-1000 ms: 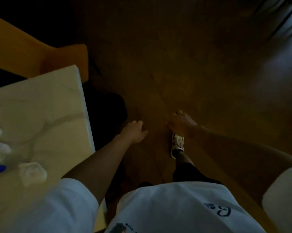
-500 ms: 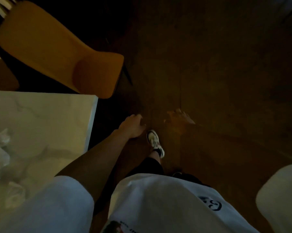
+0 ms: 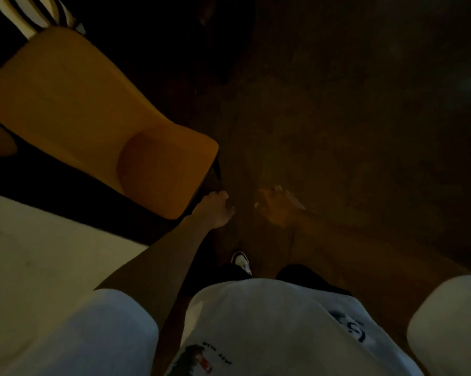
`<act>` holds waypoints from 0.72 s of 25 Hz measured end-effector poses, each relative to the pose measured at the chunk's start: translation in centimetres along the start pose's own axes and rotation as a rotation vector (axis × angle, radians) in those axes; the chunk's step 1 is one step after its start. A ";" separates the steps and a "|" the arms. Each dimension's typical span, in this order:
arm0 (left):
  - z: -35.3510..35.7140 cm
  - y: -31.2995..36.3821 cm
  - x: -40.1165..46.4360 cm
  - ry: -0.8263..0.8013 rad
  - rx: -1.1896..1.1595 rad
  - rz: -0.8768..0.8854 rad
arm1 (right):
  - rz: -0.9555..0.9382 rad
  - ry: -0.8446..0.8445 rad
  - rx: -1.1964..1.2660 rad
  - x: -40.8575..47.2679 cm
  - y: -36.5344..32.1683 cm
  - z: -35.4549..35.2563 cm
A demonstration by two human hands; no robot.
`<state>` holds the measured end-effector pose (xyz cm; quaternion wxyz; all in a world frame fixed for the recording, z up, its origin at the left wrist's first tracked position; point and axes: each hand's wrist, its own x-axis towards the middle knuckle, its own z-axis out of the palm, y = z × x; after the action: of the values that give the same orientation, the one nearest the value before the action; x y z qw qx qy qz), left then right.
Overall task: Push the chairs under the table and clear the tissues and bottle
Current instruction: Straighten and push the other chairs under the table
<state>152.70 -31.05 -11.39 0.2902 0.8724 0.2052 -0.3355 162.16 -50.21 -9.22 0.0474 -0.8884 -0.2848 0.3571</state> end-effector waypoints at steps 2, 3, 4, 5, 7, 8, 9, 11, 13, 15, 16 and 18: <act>-3.2 0.6 2.9 0.039 -0.006 -0.010 | -0.032 -0.013 -0.021 4.1 0.1 -3.4; -4.7 0.9 4.3 0.062 -0.013 -0.022 | -0.062 -0.021 -0.040 6.2 0.2 -5.1; -6.1 1.2 5.9 0.082 -0.028 -0.048 | -0.091 -0.034 -0.063 8.4 0.3 -6.9; -7.7 1.4 7.7 0.090 -0.049 -0.086 | -0.114 -0.044 -0.079 10.8 0.5 -8.7; -10.6 2.3 11.1 0.079 -0.061 -0.134 | -0.150 -0.054 -0.106 15.8 1.3 -12.2; -11.8 2.6 12.7 0.076 -0.050 -0.140 | -0.173 -0.059 -0.128 18.2 1.8 -13.7; -13.5 3.2 14.5 0.089 -0.037 -0.147 | -0.204 -0.062 -0.163 21.1 2.2 -15.7; -17.7 4.8 17.1 0.159 -0.088 -0.206 | -0.253 -0.079 -0.209 26.4 2.6 -19.9; -22.0 6.1 18.8 0.234 -0.140 -0.260 | -0.310 -0.106 -0.251 30.6 2.2 -24.5; -26.1 7.3 20.4 0.255 -0.158 -0.287 | -0.369 -0.119 -0.279 34.0 1.5 -28.5; -27.8 7.5 21.4 0.244 -0.159 -0.301 | -0.390 -0.120 -0.285 35.6 1.2 -30.2; -31.2 7.9 24.0 0.212 -0.180 -0.344 | -0.426 -0.145 -0.323 38.9 0.2 -33.2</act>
<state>188.22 -12.96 -6.49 0.2823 0.8254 0.4095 -0.2669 206.91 -25.46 -8.29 -0.0414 -0.7766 -0.5210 0.3517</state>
